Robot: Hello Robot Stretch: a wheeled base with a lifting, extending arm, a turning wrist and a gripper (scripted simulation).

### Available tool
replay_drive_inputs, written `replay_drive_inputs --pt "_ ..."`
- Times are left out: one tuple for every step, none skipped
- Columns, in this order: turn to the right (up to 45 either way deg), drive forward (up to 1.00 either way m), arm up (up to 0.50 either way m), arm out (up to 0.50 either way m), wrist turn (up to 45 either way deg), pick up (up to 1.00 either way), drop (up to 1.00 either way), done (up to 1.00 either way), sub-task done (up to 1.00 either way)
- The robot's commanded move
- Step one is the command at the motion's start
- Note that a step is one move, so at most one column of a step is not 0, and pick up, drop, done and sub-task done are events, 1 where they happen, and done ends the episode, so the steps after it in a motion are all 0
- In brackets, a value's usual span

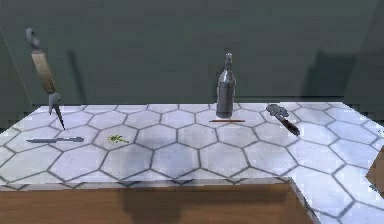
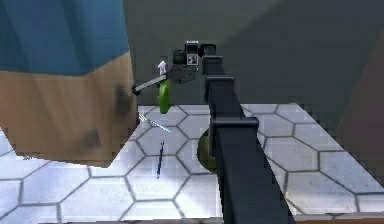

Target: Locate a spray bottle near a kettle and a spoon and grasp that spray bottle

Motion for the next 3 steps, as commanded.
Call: replay_drive_inputs --pt "0.0 0.00 0.00 0.00 24.0 0.00 0.00 0.00 0.00" --pt "0.0 0.00 0.00 0.00 -45.0 0.00 0.00 0.00 0.00" --pt "0.0 0.00 0.00 0.00 -45.0 0.00 0.00 0.00 0.00"
